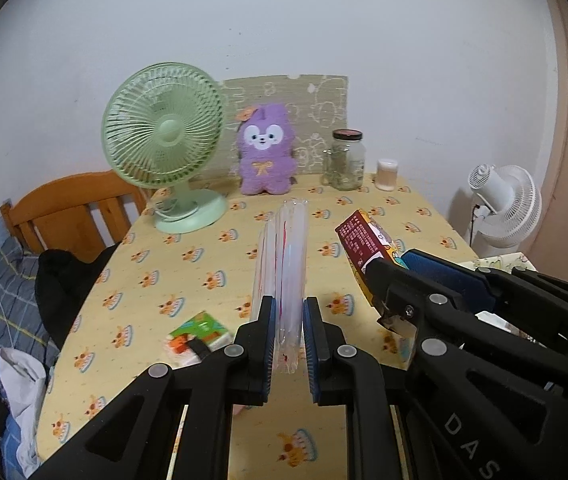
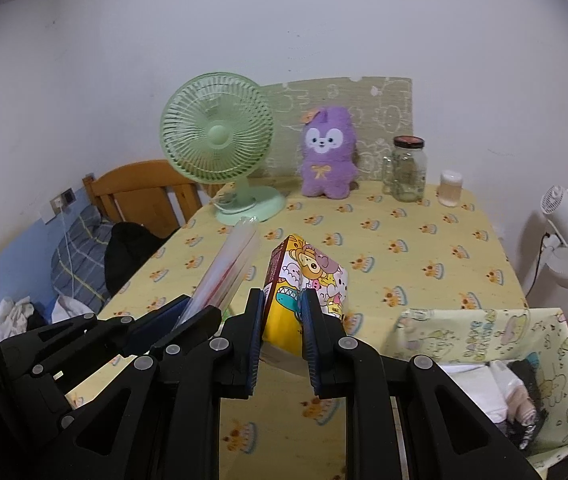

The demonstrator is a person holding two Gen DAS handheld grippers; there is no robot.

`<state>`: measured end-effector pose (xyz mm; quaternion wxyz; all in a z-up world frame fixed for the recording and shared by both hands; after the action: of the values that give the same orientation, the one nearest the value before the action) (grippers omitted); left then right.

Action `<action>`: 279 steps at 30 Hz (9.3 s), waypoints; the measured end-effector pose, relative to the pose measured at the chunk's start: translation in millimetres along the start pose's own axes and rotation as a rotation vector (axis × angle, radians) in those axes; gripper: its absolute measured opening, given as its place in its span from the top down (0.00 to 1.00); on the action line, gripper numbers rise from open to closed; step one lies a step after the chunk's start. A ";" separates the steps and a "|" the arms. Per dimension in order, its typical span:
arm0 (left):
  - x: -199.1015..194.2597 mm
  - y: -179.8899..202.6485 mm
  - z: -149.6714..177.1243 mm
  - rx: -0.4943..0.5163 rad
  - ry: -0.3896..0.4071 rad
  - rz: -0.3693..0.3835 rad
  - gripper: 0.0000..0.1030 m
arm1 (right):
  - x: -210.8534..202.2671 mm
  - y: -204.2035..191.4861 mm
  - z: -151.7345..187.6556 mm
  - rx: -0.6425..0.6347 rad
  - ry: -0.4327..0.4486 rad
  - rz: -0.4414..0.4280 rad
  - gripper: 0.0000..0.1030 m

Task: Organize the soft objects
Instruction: 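Lift the plastic bag and cartoon box and carry them toward the box, then lower both grippers into the box and open them to drop the items, then withdraw both grippers toward the green and pink packets on the table, then grasp the pink packet with the right gripper and lift it off the tissue pack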

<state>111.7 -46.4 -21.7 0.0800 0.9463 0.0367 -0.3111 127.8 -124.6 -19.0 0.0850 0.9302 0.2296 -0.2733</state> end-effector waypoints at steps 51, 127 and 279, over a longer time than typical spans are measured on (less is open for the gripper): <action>20.7 133.1 20.3 0.184 -0.060 0.196 0.88 | -48.4 135.5 63.7 0.258 -0.090 0.282 0.21; -60.4 -0.2 5.8 0.091 0.026 0.201 0.04 | -73.2 -28.4 6.3 0.084 0.010 0.291 0.05; 96.8 -97.5 42.4 0.093 -0.174 -0.118 0.05 | 126.5 -59.5 43.7 0.005 -0.288 0.086 0.58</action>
<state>153.2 44.1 -125.4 0.0202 0.9147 0.0710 -0.3974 173.4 -36.5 -126.8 0.1263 0.8905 0.1744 -0.4008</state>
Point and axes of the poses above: each gripper's, at about its wrist camera, not at the fingertips, and x roughly the way its jaws point, y to its right, z to its underside, the point moved 1 cm from there along x, roughly the way its jaws point, and after that the axes turned 12 degrees about -x, right-handed, at the moved point
